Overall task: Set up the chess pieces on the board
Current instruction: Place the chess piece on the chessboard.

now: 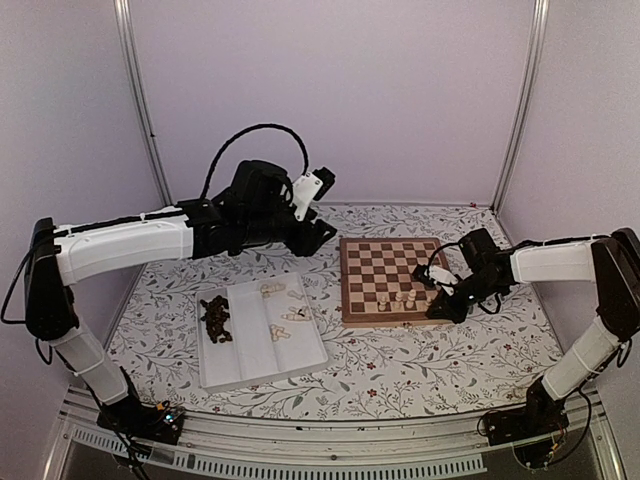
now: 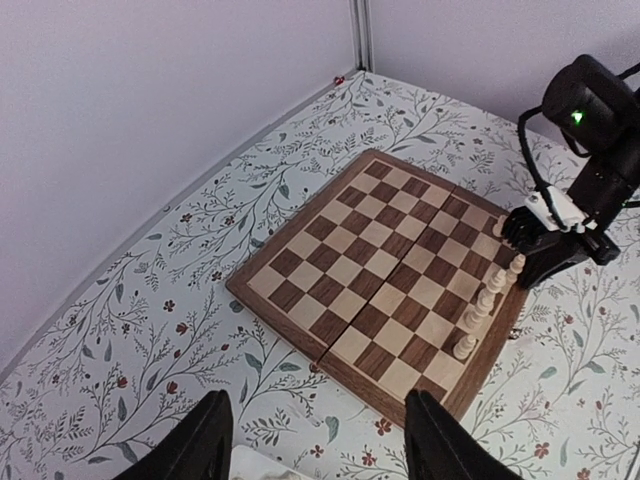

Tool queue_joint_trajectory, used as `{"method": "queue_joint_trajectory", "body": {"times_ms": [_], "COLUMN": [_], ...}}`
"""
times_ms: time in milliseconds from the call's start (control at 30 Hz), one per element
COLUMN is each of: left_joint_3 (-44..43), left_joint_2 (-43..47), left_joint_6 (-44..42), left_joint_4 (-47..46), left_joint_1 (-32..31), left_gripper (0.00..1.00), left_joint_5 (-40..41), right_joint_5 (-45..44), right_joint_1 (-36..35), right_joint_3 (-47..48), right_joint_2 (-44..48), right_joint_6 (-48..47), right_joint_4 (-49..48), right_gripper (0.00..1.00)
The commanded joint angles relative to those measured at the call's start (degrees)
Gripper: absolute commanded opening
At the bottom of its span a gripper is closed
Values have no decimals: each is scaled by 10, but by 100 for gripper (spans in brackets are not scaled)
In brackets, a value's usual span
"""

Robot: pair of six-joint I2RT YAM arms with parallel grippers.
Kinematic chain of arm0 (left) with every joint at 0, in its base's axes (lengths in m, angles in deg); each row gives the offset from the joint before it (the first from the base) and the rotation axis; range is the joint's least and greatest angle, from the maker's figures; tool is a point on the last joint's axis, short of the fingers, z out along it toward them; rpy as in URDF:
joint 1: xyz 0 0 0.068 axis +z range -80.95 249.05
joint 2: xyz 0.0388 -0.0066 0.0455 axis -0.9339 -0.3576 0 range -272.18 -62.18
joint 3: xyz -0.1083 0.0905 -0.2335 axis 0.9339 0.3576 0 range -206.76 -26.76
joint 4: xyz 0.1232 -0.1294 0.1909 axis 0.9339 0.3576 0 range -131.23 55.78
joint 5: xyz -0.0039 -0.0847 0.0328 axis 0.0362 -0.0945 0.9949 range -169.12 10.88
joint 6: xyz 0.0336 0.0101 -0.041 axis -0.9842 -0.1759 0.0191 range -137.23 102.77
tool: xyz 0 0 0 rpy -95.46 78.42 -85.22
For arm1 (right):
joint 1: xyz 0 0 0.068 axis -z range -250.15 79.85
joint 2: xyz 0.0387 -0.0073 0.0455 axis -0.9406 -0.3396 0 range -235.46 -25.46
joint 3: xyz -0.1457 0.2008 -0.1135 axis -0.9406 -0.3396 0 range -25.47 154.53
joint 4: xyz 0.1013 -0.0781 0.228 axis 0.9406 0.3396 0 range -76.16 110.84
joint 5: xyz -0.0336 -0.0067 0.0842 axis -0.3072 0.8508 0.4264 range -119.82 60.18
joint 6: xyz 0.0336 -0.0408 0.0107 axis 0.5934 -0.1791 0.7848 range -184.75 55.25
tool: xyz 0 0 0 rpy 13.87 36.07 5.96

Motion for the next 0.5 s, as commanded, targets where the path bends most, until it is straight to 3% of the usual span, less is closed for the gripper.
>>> {"method": "queue_joint_trajectory", "body": {"times_ms": [0,467], "left_joint_3": [-17,-19], "left_joint_2": [6,-1], "left_joint_6": [6,0], "left_joint_4": [-6,2], "left_joint_1": [-2,-2], "left_gripper": [60,60], "left_joint_5": [-13,-10], "right_joint_5": [-23,-25], "right_joint_1": [-3,-3], "right_joint_3": [18,28], "right_joint_2": [-17,-35], "right_joint_6": [9,11], "right_joint_4": [-16,-10], "right_gripper": [10,9]}}
